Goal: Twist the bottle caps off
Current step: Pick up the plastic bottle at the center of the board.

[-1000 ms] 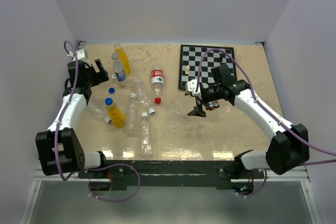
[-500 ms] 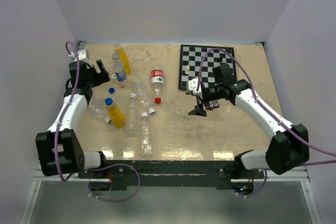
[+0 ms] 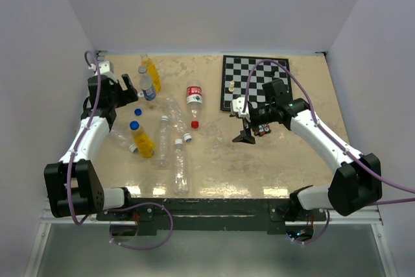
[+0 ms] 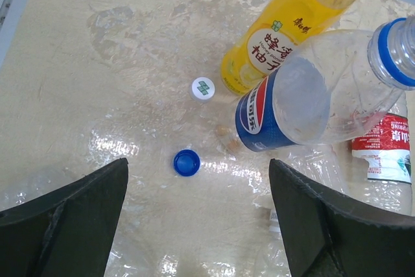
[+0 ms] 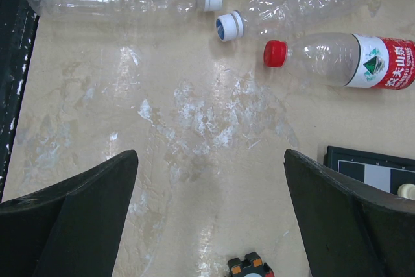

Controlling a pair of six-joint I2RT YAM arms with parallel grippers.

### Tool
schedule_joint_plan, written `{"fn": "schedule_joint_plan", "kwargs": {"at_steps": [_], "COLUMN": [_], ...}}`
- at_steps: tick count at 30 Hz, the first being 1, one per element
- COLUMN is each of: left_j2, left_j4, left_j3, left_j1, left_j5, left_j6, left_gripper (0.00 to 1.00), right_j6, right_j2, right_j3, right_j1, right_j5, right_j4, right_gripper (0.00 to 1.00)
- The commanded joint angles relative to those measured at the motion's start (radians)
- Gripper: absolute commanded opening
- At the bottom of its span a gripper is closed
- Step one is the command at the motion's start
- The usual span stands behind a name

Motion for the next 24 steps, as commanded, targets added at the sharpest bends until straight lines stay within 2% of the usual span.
{"fn": "schedule_joint_plan", "kwargs": {"at_steps": [1,24], "left_j2": [-0.019,-0.022], "left_j4": [0.052,0.051], "left_j3": [-0.006,-0.006], "left_j1": [-0.009,-0.024], "left_j5": [-0.003,-0.009], "left_j6": [0.023,0.034], "left_gripper": [0.93,0.94], "right_j6": [-0.003,-0.003], "right_j2": [-0.005,-0.006], "right_j3": [-0.007,-0.007], "right_j1": [-0.005,-0.008], "right_j5": [-0.002,-0.004], "right_j4": [0.007,0.007], "right_gripper": [0.98,0.98]}}
